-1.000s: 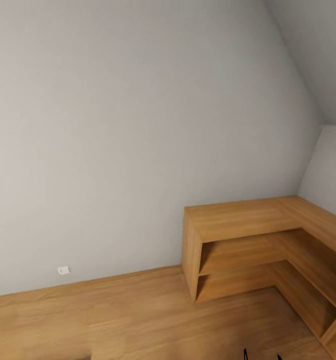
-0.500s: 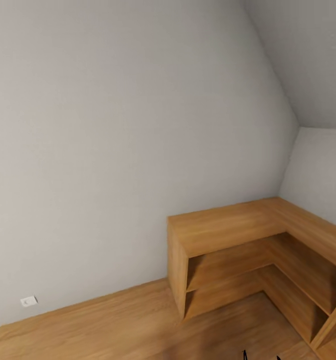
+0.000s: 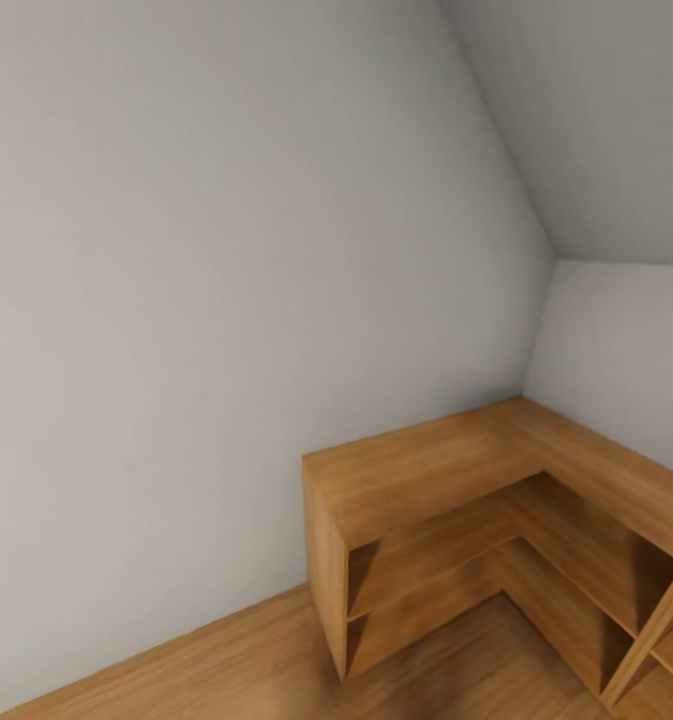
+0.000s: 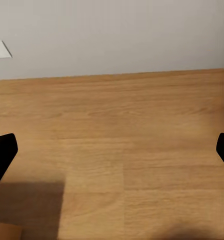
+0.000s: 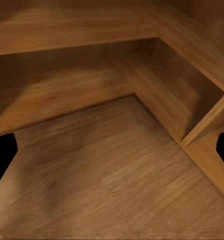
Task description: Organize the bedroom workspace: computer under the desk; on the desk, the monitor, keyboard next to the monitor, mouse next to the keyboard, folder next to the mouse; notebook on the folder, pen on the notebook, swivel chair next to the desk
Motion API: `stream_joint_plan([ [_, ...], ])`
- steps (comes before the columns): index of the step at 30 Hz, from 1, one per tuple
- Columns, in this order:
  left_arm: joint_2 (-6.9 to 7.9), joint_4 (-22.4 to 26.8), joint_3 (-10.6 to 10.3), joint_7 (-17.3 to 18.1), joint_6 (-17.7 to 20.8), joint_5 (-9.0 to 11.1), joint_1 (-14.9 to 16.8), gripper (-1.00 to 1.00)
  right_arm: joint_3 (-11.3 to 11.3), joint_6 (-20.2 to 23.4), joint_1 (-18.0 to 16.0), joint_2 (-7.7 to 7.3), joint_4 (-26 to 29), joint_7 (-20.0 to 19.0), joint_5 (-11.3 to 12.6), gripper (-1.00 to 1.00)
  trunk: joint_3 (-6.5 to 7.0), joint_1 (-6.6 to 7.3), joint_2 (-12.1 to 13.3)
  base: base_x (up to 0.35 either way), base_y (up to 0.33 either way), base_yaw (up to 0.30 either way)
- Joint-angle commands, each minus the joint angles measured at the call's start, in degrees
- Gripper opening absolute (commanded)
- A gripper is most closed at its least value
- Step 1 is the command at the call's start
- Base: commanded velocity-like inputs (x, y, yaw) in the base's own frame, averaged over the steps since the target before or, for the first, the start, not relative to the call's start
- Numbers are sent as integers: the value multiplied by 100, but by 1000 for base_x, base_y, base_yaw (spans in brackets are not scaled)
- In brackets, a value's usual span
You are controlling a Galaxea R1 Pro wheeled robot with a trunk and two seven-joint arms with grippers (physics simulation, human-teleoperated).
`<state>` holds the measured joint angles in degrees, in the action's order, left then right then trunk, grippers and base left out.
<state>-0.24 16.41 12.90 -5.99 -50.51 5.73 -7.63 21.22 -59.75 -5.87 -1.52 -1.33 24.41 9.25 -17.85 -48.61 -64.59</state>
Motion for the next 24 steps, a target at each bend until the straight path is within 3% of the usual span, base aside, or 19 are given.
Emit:
stream_joint_plan([
  [1,0,12,-33,-10,-2,51,-3,100,57,-25,60,4,-13,-6,48,100,1,-2,-4,87,0,-218],
  [7,-2,11,-33,-8,5,51,-4,100,62,-25,369,7,-7,-7,25,100,35,-2,-4,34,0,-222],
  [24,-3,9,-33,-7,6,51,-7,100,58,-25,437,-6,1,-8,-26,100,135,-2,-4,3,0,-228],
])
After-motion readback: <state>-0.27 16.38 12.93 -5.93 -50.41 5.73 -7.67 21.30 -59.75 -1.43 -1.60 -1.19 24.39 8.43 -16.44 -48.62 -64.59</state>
